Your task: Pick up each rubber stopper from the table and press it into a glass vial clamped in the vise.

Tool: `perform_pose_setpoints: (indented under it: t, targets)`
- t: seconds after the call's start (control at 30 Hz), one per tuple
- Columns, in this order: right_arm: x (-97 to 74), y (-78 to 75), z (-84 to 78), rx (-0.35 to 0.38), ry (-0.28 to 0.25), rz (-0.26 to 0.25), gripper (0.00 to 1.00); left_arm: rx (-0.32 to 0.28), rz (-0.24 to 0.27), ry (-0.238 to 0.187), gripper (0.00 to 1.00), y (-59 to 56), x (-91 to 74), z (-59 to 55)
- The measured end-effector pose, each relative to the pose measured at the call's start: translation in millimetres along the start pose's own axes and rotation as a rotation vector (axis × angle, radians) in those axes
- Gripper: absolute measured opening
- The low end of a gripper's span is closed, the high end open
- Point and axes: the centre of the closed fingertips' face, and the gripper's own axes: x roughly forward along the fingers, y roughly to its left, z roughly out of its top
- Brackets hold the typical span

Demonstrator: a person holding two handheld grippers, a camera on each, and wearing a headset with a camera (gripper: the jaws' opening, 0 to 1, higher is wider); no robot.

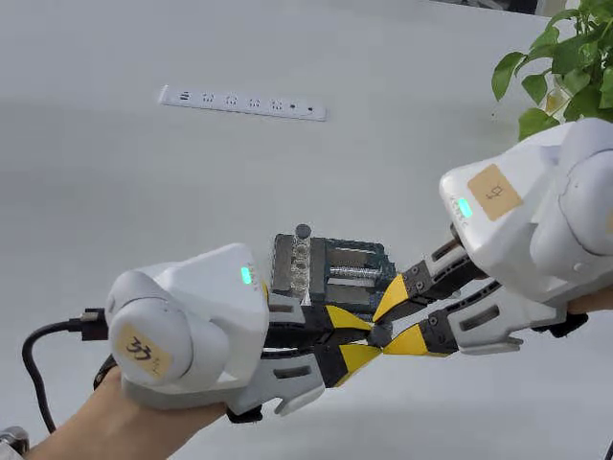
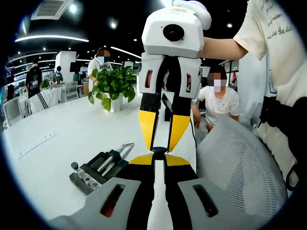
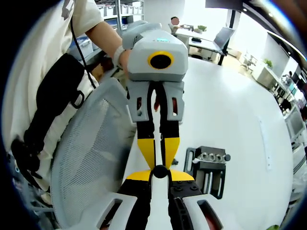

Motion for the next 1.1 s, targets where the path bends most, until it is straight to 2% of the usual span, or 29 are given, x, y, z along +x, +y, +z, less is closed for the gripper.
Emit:
perform_pose_setpoints:
  t: [0.07, 0.13, 0.43, 0.57, 0.83, 1.1]
  targets:
    - [-0.3, -0.6, 0.3, 0.002, -0.002, -0.002, 0.08, 0.009, 0.003, 0.000, 0.03, 0.4, -0.2, 0.2]
    - [-0.5, -0.2, 0.5, 0.038, 0.000, 0.009, 0.07, 0.016, -0.002, 0.001, 0.03, -0.5, 0.0, 0.0]
    - [1.4, 0.6, -0.3, 0.044, 0.013, 0.031, 0.07, 0.018, 0.003, 0.008, 0.04, 0.3, 0.8, -2.5]
    - [2.5, -0.9, 0.3, 0.043, 0.015, 0.030, 0.07, 0.028, 0.014, 0.020, 0.05, 4.7, -0.2, -7.0]
    - [3.0, -4.7, -3.1, 0.038, 0.029, 0.024, 0.07, 0.012, 0.075, 0.056, 0.35, 17.7, -3.8, -19.4]
    - [7.5, -8.9, -5.7, 0.015, 0.040, 0.018, 0.07, -0.037, 0.135, 0.101, 0.69, 29.9, -10.2, -36.3]
